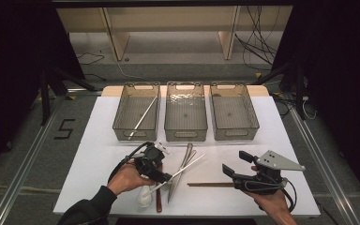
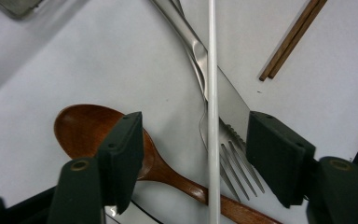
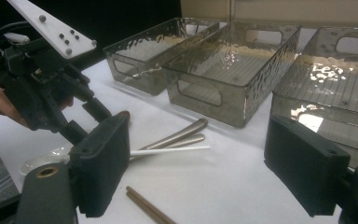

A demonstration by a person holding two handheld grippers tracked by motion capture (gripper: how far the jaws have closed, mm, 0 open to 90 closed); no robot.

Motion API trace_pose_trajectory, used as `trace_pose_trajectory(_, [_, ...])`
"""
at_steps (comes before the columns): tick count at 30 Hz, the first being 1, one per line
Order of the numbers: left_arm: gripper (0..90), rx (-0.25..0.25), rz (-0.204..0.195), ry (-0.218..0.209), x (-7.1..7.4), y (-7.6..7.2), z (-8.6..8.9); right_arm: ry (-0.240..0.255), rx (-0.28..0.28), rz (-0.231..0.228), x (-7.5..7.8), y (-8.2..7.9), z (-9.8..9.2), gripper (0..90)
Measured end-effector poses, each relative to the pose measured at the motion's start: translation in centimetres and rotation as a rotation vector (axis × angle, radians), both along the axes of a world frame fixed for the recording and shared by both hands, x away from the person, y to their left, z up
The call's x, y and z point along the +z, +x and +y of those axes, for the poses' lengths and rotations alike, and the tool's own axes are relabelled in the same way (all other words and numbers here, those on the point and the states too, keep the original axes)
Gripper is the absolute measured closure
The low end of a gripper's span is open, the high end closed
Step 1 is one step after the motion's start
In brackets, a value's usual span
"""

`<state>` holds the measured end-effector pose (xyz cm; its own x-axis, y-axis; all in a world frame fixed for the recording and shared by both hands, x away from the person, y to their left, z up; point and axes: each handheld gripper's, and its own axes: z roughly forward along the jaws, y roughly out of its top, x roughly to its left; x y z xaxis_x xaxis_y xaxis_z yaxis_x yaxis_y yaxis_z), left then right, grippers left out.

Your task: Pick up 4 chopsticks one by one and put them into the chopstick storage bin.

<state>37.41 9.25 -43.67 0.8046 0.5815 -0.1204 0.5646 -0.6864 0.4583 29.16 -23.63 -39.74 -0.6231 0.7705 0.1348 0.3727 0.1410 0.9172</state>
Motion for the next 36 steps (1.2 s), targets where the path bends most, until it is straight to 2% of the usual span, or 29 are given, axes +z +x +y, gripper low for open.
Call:
trace_pose_trajectory(7, [49.8,-0.031,0.017,0.035,-0.8,-0.2,-0.6,-0.001,-0.002,0.002,0.0,0.0,0.0,23.2])
trace_pose_trajectory(18, [64.1,-0.060,0.037,0.064,-1.7,0.1,-1.2,-0.003,0.000,0.004,0.0,0.0,0.1,23.3])
trace_pose_trajectory(28, [73.1,-0.068,0.078,0.068,-2.3,0.4,-1.4,-0.004,0.000,0.004,0.0,0.0,0.0,23.2])
trace_pose_trajectory(36, [79.5,-0.068,0.086,0.063,-2.4,0.6,-1.4,-0.006,0.001,0.002,0.0,0.0,0.1,23.4])
